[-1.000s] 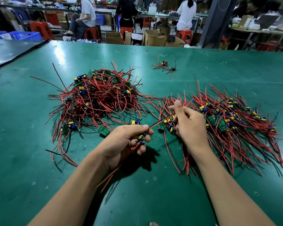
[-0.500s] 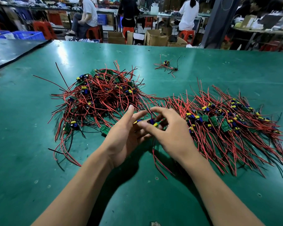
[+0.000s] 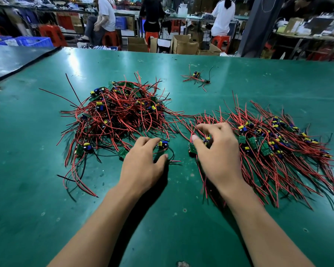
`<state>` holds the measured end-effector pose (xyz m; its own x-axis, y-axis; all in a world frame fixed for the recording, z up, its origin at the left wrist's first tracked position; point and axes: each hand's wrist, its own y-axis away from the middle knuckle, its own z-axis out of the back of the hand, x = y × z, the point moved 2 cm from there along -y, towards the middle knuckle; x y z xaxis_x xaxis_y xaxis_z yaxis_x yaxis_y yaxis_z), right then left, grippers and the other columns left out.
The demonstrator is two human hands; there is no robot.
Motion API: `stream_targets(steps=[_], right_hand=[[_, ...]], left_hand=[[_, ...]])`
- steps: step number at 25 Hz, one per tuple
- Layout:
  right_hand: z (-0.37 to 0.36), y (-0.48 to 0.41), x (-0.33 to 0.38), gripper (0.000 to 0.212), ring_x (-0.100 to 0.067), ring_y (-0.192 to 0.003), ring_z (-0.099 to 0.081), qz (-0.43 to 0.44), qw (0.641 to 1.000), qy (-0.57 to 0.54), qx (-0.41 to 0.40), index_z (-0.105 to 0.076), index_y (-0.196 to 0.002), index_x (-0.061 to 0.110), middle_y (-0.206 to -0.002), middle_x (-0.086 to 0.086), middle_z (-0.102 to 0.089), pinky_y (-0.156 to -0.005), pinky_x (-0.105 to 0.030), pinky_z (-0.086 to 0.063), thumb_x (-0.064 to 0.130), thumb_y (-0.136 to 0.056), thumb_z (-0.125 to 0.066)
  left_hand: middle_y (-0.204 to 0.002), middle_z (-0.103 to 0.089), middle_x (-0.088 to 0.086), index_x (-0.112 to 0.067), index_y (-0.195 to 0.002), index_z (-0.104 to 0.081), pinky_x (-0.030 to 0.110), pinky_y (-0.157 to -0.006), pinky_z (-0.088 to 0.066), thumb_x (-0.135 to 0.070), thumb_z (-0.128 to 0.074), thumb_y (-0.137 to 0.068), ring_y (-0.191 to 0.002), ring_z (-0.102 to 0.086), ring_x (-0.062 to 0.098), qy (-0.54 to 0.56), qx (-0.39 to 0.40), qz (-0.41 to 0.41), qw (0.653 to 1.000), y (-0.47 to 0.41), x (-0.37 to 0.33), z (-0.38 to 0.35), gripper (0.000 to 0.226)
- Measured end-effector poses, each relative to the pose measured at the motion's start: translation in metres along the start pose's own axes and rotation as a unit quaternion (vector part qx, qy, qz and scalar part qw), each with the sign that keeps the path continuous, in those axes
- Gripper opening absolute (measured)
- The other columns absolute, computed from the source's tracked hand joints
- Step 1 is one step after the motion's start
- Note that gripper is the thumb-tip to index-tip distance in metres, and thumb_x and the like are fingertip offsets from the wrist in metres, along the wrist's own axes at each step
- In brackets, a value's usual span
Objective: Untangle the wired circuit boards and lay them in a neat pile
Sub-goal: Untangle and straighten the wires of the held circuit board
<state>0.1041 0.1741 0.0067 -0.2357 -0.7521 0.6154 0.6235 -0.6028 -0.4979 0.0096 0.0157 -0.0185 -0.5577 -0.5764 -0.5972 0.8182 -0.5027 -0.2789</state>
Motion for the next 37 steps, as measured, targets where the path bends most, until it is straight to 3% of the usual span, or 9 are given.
stream_targets(steps=[3, 8, 12, 16, 20, 26, 30, 34, 37], right_hand=[[-0.012, 0.010, 0.011, 0.017, -0.011, -0.093, -0.062, 0.073, 0.993, -0.049, 0.080, -0.075, -0.105, 0.018, -0.100, 0.005, -0.064, -0.090, -0.030, -0.049, 0.025, -0.090, -0.071], [-0.019, 0.012, 0.005, 0.017, -0.015, -0.096, -0.063, 0.078, 0.987, -0.035, 0.137, -0.075, -0.107, 0.015, -0.102, 0.003, -0.064, -0.093, -0.033, -0.050, 0.017, -0.091, -0.070], [-0.014, 0.008, 0.007, 0.028, -0.014, -0.102, -0.060, 0.071, 0.989, -0.039, 0.121, -0.073, -0.114, 0.009, -0.107, -0.002, -0.064, -0.095, -0.008, -0.036, -0.002, -0.091, -0.063], [-0.005, 0.001, 0.003, 0.037, -0.016, -0.094, -0.066, -0.010, 0.984, -0.146, 0.100, -0.070, -0.121, 0.015, -0.109, -0.001, -0.069, -0.096, -0.023, -0.048, -0.005, -0.094, -0.056], [-0.006, 0.005, 0.009, 0.037, -0.007, -0.067, -0.054, -0.008, 0.938, -0.275, 0.210, -0.064, -0.128, 0.022, -0.096, 0.002, -0.065, -0.071, -0.017, -0.047, 0.011, -0.094, -0.070], [-0.008, 0.005, 0.010, 0.031, -0.009, -0.083, -0.065, -0.024, 0.917, -0.323, 0.234, -0.068, -0.113, 0.028, -0.101, 0.002, -0.071, -0.080, -0.024, -0.051, 0.015, -0.087, -0.078], [-0.007, 0.002, 0.010, 0.027, -0.006, -0.074, -0.065, -0.052, 0.886, -0.395, 0.236, -0.071, -0.106, 0.028, -0.092, 0.010, -0.070, -0.064, -0.017, -0.048, 0.016, -0.082, -0.073], [-0.010, 0.001, 0.009, 0.026, -0.006, -0.074, -0.060, -0.087, 0.847, -0.457, 0.257, -0.072, -0.104, 0.029, -0.094, 0.009, -0.068, -0.060, -0.022, -0.044, 0.018, -0.080, -0.068], [-0.014, 0.003, 0.011, 0.026, -0.005, -0.071, -0.059, -0.106, 0.799, -0.517, 0.289, -0.073, -0.102, 0.030, -0.090, 0.009, -0.066, -0.061, -0.022, -0.043, 0.017, -0.079, -0.069]], left_hand=[[-0.125, -0.056, 0.002, -0.021, -0.133, -0.059, 0.033, -0.094, -0.044, -0.037, -0.066, -0.087, -0.112, -0.057, 0.025, -0.031, 0.006, 0.000, 0.999, -0.003, -0.001, -0.003, 0.049], [-0.097, -0.058, -0.002, -0.027, -0.115, -0.069, 0.038, -0.081, -0.050, -0.040, -0.062, -0.091, -0.095, -0.058, 0.023, -0.057, 0.027, 0.006, 0.998, -0.004, 0.000, 0.002, 0.028], [-0.086, -0.063, -0.004, -0.018, -0.102, -0.076, 0.030, -0.075, -0.048, -0.029, -0.070, -0.088, -0.078, -0.057, 0.006, 0.063, -0.075, -0.038, 0.994, -0.001, -0.006, 0.010, 0.019], [-0.071, -0.065, -0.013, -0.020, -0.089, -0.077, 0.013, -0.058, -0.037, -0.025, -0.072, -0.088, -0.058, -0.050, -0.005, 0.196, -0.138, -0.027, 0.971, 0.002, -0.016, 0.020, 0.007], [-0.070, -0.072, -0.012, -0.020, -0.080, -0.078, 0.015, -0.062, -0.045, -0.026, -0.071, -0.089, -0.063, -0.059, -0.003, 0.318, -0.067, 0.049, 0.945, 0.003, -0.022, 0.016, 0.013], [-0.068, -0.072, 0.000, -0.019, -0.075, -0.077, 0.022, -0.058, -0.044, -0.035, -0.067, -0.091, -0.059, -0.057, 0.005, 0.339, 0.001, 0.037, 0.940, 0.003, -0.022, 0.018, 0.025], [-0.079, -0.075, 0.007, -0.019, -0.085, -0.079, 0.017, -0.040, -0.025, -0.046, -0.059, -0.092, -0.040, -0.034, 0.009, 0.479, 0.078, 0.138, 0.864, 0.003, -0.023, 0.015, 0.034], [-0.084, -0.074, 0.014, -0.019, -0.083, -0.073, 0.014, -0.035, -0.024, -0.026, -0.074, -0.078, -0.034, -0.032, 0.006, 0.536, 0.144, 0.156, 0.817, 0.002, -0.022, 0.011, 0.009], [-0.086, -0.071, 0.021, -0.015, -0.082, -0.066, 0.015, -0.035, -0.025, -0.017, -0.077, -0.071, -0.034, -0.032, 0.006, 0.553, 0.148, 0.154, 0.805, 0.003, -0.023, 0.009, 0.016]])
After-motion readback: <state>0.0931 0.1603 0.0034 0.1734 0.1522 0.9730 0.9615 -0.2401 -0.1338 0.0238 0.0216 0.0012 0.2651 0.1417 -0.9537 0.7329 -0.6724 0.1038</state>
